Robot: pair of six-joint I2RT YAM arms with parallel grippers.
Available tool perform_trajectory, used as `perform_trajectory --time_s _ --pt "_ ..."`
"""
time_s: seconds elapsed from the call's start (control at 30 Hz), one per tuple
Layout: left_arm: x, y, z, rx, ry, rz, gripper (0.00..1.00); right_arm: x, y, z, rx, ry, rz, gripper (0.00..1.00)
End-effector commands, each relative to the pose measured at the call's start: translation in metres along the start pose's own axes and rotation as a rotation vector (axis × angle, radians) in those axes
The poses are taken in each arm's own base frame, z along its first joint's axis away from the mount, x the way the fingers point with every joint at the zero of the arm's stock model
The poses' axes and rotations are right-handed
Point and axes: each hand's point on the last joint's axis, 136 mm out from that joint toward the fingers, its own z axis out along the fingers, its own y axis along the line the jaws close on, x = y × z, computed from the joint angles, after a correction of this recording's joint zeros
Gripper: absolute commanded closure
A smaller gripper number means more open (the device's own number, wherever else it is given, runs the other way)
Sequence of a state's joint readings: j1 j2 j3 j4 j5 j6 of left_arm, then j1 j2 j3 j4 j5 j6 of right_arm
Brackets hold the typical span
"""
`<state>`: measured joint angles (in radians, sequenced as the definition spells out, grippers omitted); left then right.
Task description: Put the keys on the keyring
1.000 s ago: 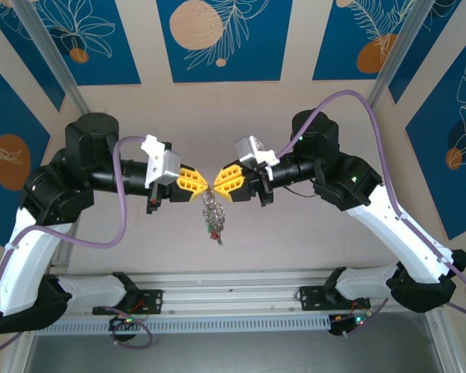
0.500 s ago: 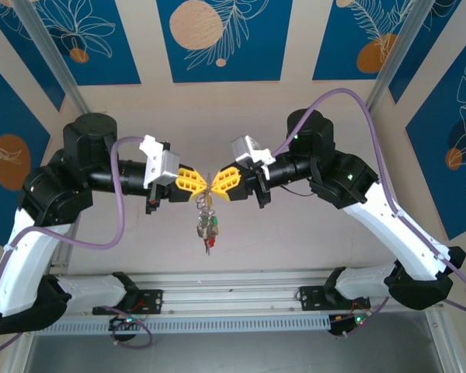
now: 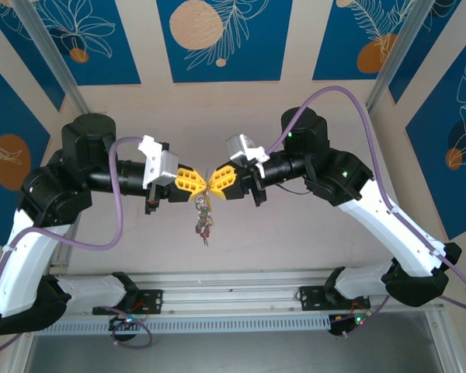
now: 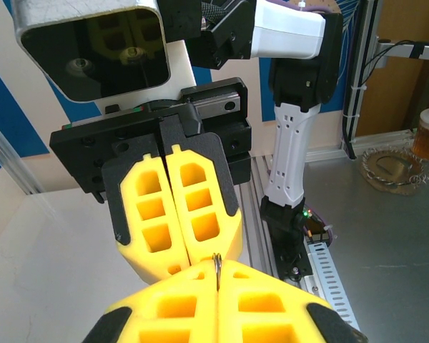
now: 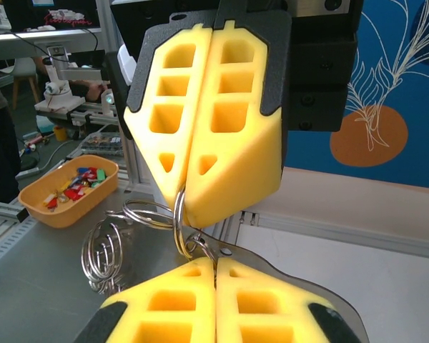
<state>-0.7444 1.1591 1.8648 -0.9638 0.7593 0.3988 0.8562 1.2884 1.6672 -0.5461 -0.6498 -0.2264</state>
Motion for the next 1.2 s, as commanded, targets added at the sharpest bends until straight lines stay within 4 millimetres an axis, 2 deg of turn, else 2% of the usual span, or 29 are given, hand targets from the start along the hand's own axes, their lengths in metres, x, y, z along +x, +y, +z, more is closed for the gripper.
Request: perform_trajectory --time_s 0.0,0.1,0.2,0.4,0.5,0.67,0.7,0.73,0.77,0.87,1.03,1.17 --pt "-0.02 -0.012 -0.008 0.03 -0.074 0.052 1.0 -0.005 0.003 -0.007 0.035 -0.001 -0.022 0.83" --pt "-0.02 -0.013 -0.01 0.027 -0.074 0.052 1.0 -0.004 0.006 -0.014 0.076 -0.011 -0.059 0.7" --pt "-0.019 -0.012 -0.01 0.021 -0.067 0.049 1.0 0.0 0.006 -0.022 0.131 0.001 -0.076 0.61" --pt "-0.009 -0.003 -0.007 -0.025 -0.035 0.021 1.0 0.015 -0.001 -0.032 0.231 0.051 -0.077 0.53" --pt "0.013 0.01 0.001 -0.076 0.023 -0.039 1.0 0.026 -0.012 -0.041 0.339 0.082 -0.073 0.46" --pt "0.064 0.02 0.014 -0.136 0.118 -0.179 1.0 0.054 -0.025 -0.057 0.491 0.125 -0.059 0.31" --pt "0.075 0.02 0.014 -0.149 0.136 -0.205 1.0 0.061 -0.024 -0.058 0.497 0.137 -0.051 0.22" --pt "0.085 0.02 0.015 -0.164 0.159 -0.233 1.0 0.067 -0.024 -0.059 0.499 0.152 -0.038 0.08" --pt "0.094 0.019 0.014 -0.177 0.183 -0.256 1.0 0.073 -0.024 -0.06 0.503 0.169 -0.027 0.0" --pt "0.124 0.021 0.014 -0.218 0.257 -0.327 1.0 0.083 -0.027 -0.064 0.538 0.193 -0.011 0.01" --pt "0.163 0.033 0.03 -0.258 0.32 -0.406 1.0 0.08 -0.031 -0.084 0.645 0.154 -0.047 0.01" --pt "0.193 0.061 0.052 -0.313 0.381 -0.434 1.0 0.08 -0.032 -0.1 0.702 0.143 -0.042 0.01"
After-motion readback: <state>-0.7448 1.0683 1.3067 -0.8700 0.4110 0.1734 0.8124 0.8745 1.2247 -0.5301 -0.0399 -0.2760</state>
